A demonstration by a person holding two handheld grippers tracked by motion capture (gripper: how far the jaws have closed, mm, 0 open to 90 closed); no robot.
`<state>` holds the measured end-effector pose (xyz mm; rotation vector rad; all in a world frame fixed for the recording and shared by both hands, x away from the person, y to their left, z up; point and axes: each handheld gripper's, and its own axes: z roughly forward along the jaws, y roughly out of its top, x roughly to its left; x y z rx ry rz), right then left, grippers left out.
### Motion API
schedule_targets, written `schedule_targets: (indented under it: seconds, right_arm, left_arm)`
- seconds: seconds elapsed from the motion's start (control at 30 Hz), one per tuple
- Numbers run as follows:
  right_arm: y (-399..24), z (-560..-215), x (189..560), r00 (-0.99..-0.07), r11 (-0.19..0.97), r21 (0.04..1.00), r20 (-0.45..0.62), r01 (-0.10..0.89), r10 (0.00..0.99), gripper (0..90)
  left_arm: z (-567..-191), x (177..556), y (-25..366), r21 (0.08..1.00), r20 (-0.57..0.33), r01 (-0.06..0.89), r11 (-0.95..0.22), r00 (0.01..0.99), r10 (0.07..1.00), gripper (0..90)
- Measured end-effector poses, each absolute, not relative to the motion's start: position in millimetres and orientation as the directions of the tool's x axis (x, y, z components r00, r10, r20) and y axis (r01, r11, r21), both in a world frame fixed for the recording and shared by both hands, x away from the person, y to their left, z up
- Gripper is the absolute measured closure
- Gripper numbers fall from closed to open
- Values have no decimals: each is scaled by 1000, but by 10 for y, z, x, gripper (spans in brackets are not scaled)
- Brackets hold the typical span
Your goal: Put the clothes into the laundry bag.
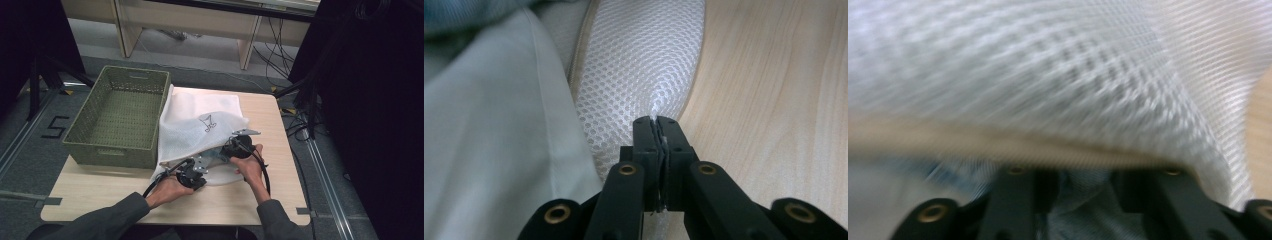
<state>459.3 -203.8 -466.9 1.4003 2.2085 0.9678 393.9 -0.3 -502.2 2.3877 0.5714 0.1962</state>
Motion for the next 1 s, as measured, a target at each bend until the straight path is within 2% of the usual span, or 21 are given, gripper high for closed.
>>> schedule_targets:
  seconds: [0.07,0.1,0.17,0.2,0.23,0.3,0.43,0.5,0.57,0.6,0.63,0.67,0.7,0.77,0.8,0.83,0.87,0.97,1.0]
  right_arm:
    - [-2094,-4610,4493,-489,318,705,48,634,871,566]
    - [-2107,-4557,4425,-481,282,705,95,651,872,543]
    - [-2175,-4493,4333,-515,288,727,104,624,851,513]
    - [-2185,-4442,4268,-506,258,711,156,654,848,510]
    - [-2205,-4427,4213,-551,269,741,159,615,819,496]
    - [-2195,-4412,4182,-556,273,733,170,624,814,490]
    - [-2080,-4541,4236,-574,278,717,203,639,793,480]
    - [-1917,-4670,4306,-552,275,683,223,676,803,468]
    - [-1861,-4726,4327,-549,266,692,223,671,805,469]
    - [-1803,-4788,4366,-561,299,688,189,661,806,484]
    - [-1728,-4847,4404,-525,297,665,168,685,834,567]
    - [-1728,-4847,4404,-525,297,665,168,685,834,567]
    - [-1685,-4898,4458,-505,287,673,149,682,850,660]
    - [-1667,-4929,4531,-506,287,705,118,649,854,684]
    - [-1667,-4929,4531,-506,287,705,118,649,854,701]
    - [-1652,-4904,4543,-473,274,681,121,679,873,713]
    - [-1645,-4910,4585,-465,274,692,100,668,880,721]
    - [-1641,-4928,4756,-421,253,725,56,640,905,733]
    - [-1671,-4953,4871,-391,215,751,62,624,919,736]
  left_arm:
    - [-5011,3953,13,628,0,338,-701,901,435,864]
    - [-5013,3954,14,630,-3,339,-698,901,435,863]
    - [-5015,3951,15,632,-2,339,-697,900,436,862]
    - [-5016,3951,16,632,-2,338,-697,900,436,861]
    - [-5016,3951,17,633,-4,340,-696,900,436,860]
    - [-5017,3955,21,634,-5,339,-695,901,434,861]
    - [-5020,3943,23,635,-10,342,-692,900,436,861]
    - [-5022,3936,19,638,-15,340,-691,903,430,865]
    - [-5019,3921,14,636,-7,328,-698,907,420,867]
    - [-5020,3911,11,638,-10,328,-696,908,419,869]
    - [-5019,3912,16,634,-6,327,-701,908,418,871]
    - [-5014,3911,22,629,-6,327,-705,909,417,871]
    - [-5019,3903,19,632,-18,335,-699,908,419,873]
    - [-5042,3882,0,658,-39,355,-665,897,440,874]
    - [-5057,3720,-49,630,-190,550,-549,794,577,874]
    - [-5051,3767,-26,646,-128,477,-596,837,532,875]
    - [-5019,3883,25,635,-5,321,-703,911,411,875]
    - [-5018,3866,35,633,-3,314,-707,915,404,875]
    - [-5011,3866,41,629,2,307,-714,918,396,875]
